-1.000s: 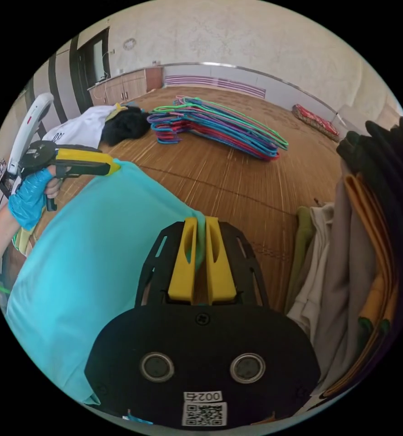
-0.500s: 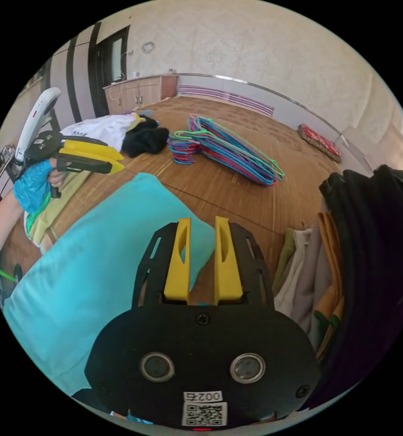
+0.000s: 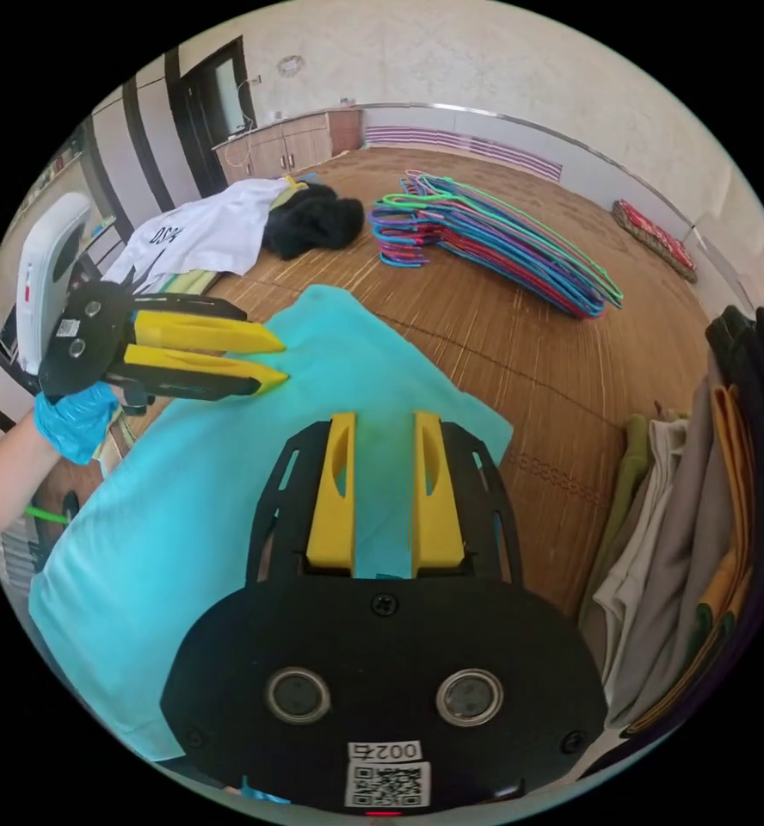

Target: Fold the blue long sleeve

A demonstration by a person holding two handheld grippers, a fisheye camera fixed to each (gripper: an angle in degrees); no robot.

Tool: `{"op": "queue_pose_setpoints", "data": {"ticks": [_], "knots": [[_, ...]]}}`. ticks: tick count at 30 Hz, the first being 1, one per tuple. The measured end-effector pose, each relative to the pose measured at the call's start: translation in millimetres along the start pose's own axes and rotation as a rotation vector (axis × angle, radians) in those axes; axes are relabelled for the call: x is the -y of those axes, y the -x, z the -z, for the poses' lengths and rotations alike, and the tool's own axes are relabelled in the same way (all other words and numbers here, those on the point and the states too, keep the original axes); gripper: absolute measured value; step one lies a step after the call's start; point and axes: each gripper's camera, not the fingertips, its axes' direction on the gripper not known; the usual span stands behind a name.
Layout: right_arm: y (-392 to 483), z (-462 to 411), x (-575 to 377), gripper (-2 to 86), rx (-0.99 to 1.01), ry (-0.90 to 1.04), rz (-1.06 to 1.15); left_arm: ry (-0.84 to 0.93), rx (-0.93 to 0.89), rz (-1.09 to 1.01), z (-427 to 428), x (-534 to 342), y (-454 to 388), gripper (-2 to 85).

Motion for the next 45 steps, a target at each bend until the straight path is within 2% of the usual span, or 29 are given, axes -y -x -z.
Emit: {"op": "queue_pose_setpoints", "data": {"ticks": [5,9,11,16,24,30,38,45], "knots": [[-22.6,9.0,-12.3,9.0,-0.123,-0.004,-0.041,-0.040,0.022,0.090,16.5,-12.4,10.9,5.5],[-44.1,11.6,-15.6,10.7,-0.076,-0.028,-0.128,-0.111,0.048,0.218,20.7,-24.1,33.0,7.0],[-54.9,10.0,-12.0,10.9,-0.070,-0.044,-0.215,-0.093,0.001,0.265,11.2,-21.5,42.4,7.9],[-59.4,-1.3,-0.4,9.0,-0.019,0.004,-0.265,-0.061,-0.082,0.361,-10.5,-14.9,58.1,6.4],[-44.3,-1.8,13.6,5.8,-0.121,0.009,-0.159,-0.005,-0.054,0.270,-19.2,-9.3,54.7,1.1],[-46.5,3.2,22.7,5.3,-0.070,0.000,-0.150,-0.015,0.073,0.226,-16.1,-16.7,37.0,-1.2],[-24.4,3.2,63.4,5.4,-0.057,0.012,-0.009,0.004,0.185,0.285,-12.0,-39.9,47.6,-0.8],[-6.6,17.2,73.0,6.2,-0.117,0.036,0.084,0.001,0.054,0.277,-3.7,-63.6,76.9,1.3]]}}
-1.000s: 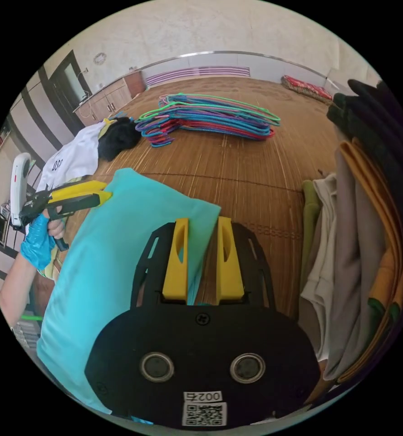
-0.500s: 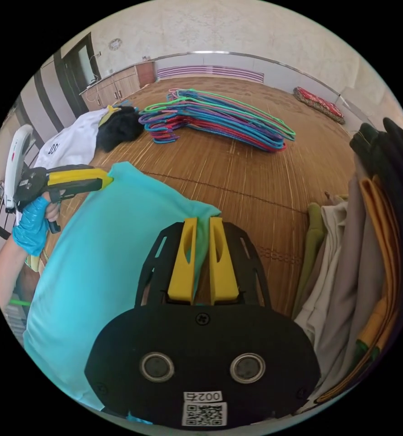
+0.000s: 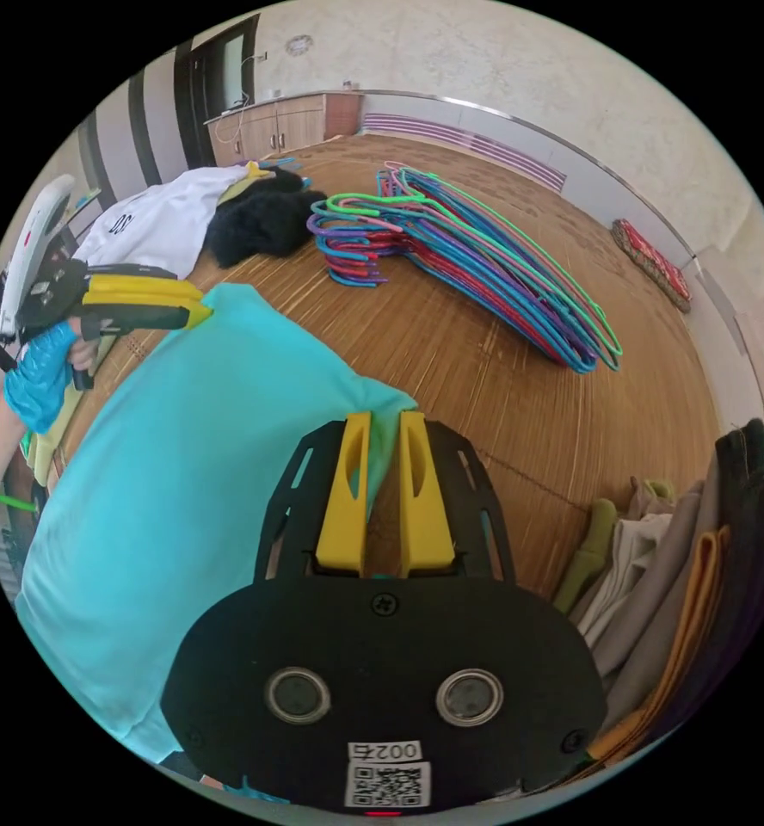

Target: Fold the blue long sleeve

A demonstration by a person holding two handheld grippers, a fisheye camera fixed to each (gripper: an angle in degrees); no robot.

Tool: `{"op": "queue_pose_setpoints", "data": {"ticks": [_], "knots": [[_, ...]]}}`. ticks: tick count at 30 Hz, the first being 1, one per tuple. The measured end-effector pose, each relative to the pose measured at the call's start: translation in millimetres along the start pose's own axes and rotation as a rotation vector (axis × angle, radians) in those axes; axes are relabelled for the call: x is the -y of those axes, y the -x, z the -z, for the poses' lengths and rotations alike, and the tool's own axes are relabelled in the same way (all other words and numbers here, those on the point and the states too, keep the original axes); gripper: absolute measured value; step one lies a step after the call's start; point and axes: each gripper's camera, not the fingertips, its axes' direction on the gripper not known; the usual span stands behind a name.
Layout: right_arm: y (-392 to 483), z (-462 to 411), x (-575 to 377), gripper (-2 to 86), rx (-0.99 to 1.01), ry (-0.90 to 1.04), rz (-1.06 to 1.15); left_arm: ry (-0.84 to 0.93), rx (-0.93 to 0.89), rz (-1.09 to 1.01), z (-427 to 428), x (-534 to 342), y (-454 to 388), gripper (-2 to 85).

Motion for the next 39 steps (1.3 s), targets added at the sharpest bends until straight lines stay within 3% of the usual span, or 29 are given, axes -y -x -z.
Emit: {"op": "queue_pose_setpoints", "data": {"ticks": [9,18,29,39], "knots": [[-6.8,60.9,-37.6,5.5,-0.071,-0.016,-0.057,-0.007,0.031,0.035,29.5,-39.7,22.1,0.9],[49.4,200.0,-113.5,6.3,-0.036,-0.142,0.038,-0.017,0.008,-0.026,113.4,-139.3,-4.0,2.7],[188.5,344.3,-210.8,7.7,0.191,-0.281,0.220,0.017,-0.081,-0.065,176.5,-310.5,-57.5,4.7],[325.5,365.3,-251.5,9.7,0.414,-0.200,0.496,-0.031,-0.300,-0.219,230.6,-442.0,-82.3,8.3]]}}
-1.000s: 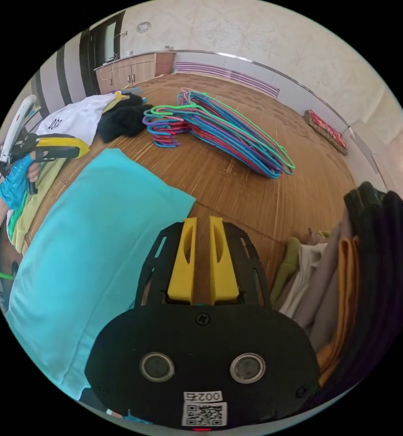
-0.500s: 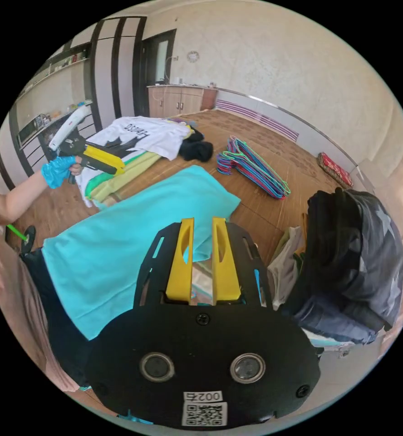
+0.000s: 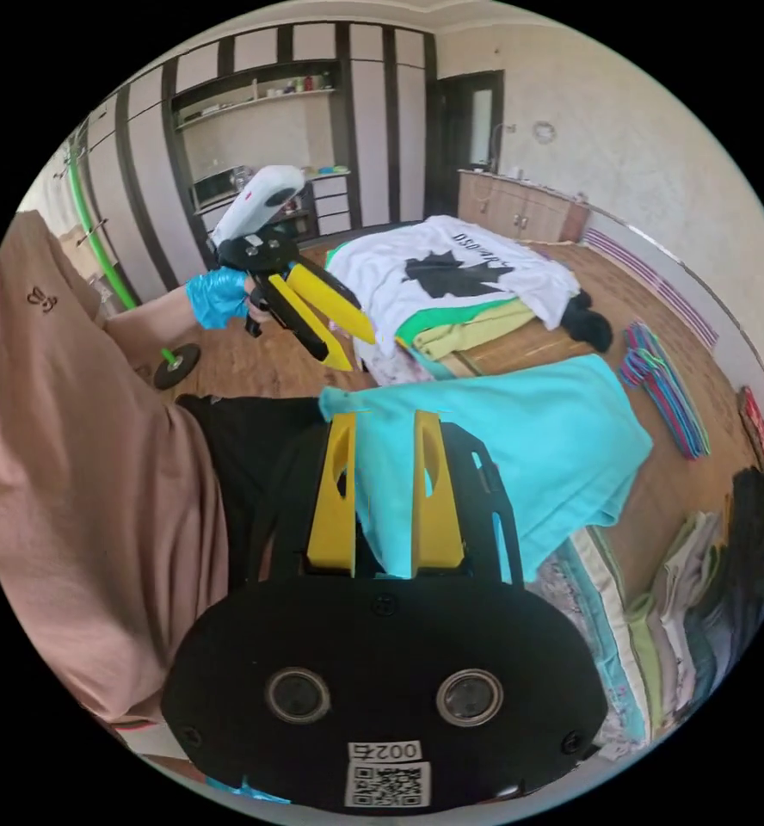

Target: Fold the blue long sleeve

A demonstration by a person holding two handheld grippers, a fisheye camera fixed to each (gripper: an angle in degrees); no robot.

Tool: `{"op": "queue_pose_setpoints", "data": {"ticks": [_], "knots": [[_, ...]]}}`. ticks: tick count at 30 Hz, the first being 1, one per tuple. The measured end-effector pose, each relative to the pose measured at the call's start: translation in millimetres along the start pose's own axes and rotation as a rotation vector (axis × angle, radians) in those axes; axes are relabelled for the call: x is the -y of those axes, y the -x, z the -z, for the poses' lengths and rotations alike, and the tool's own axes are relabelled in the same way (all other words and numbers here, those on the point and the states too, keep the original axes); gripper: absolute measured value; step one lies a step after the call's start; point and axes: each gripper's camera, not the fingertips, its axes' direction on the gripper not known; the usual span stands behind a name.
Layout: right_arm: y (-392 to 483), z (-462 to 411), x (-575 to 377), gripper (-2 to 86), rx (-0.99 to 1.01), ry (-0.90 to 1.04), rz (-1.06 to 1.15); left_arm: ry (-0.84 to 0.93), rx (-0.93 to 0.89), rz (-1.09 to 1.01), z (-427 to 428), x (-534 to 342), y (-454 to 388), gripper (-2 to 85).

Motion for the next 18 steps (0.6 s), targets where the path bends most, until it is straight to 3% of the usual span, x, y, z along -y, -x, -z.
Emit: {"op": "queue_pose_setpoints", "data": {"ticks": [7,18], "knots": [[46.5,-24.2,20.0,9.4,0.007,0.093,0.075,0.015,-0.012,-0.040,-8.0,-32.0,-25.2,6.9],[89.8,-14.6,22.2,5.7,-0.053,0.164,0.103,0.092,0.185,-0.074,-13.9,-65.6,-66.0,-0.9]]}}
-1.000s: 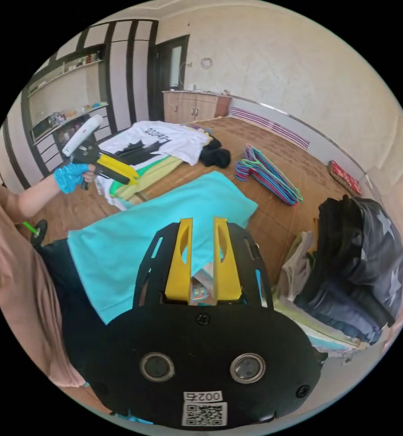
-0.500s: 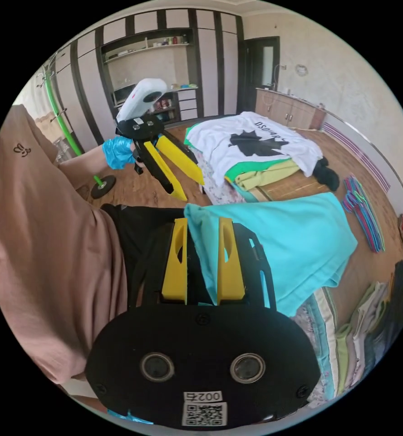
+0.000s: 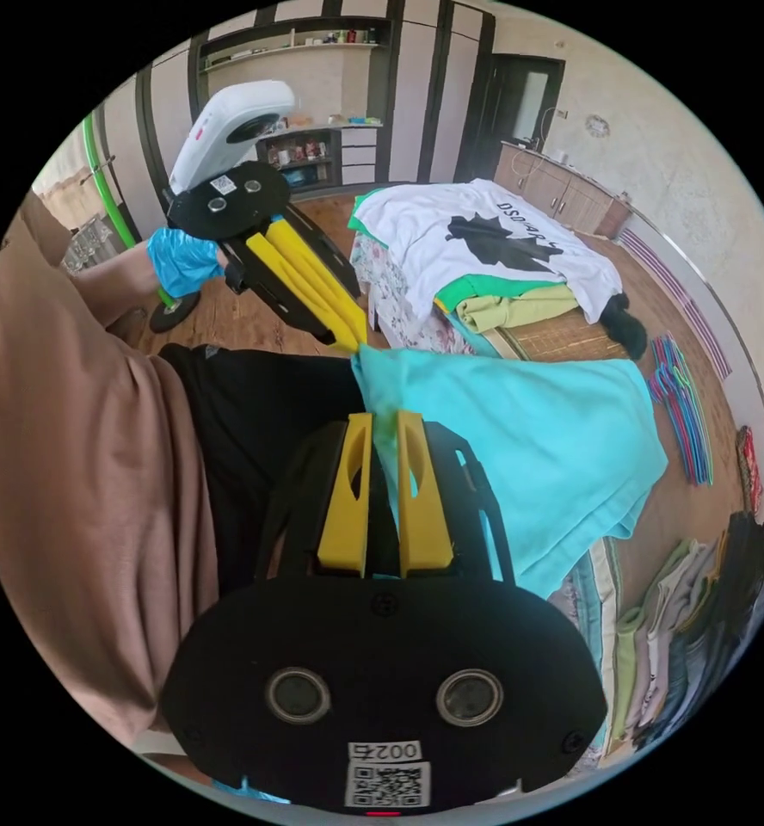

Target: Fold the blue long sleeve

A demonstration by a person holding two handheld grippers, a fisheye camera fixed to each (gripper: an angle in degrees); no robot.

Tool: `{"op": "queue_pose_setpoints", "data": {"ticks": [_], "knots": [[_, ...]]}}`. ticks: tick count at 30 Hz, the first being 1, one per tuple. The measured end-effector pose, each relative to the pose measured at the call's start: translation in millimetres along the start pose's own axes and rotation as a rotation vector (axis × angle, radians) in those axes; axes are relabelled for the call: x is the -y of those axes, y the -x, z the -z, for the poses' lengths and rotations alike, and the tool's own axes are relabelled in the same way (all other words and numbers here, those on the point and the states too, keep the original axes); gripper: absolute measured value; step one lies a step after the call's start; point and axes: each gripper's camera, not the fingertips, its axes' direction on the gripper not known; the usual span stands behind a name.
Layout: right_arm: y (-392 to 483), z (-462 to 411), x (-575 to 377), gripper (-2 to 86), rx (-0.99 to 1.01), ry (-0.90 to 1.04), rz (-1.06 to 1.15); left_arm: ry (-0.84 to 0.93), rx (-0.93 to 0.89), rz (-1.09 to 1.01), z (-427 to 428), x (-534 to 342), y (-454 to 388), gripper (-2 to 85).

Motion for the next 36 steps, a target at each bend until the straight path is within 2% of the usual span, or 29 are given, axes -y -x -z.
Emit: {"op": "queue_pose_setpoints", "data": {"ticks": [10,17,22,29,36], "knots": [[17.0,32.0,-40.4,6.1,-0.176,0.128,-0.079,0.012,-0.005,0.107,0.8,-39.4,-7.0,-0.9],[22.5,71.9,-90.8,6.5,-0.276,0.115,-0.272,-0.087,-0.072,0.123,15.3,-50.1,-13.4,2.1],[26.4,73.4,-107.1,6.6,-0.293,0.108,-0.342,-0.069,-0.040,0.084,5.8,-40.7,-22.6,4.2],[42.9,87.4,-113.5,0.1,-0.388,0.082,-0.311,-0.032,0.016,0.114,9.5,-45.4,-33.0,-0.5],[45.1,86.8,-130.4,-0.4,-0.323,0.082,-0.348,-0.013,-0.004,0.152,15.5,-55.8,-38.5,-0.9]]}}
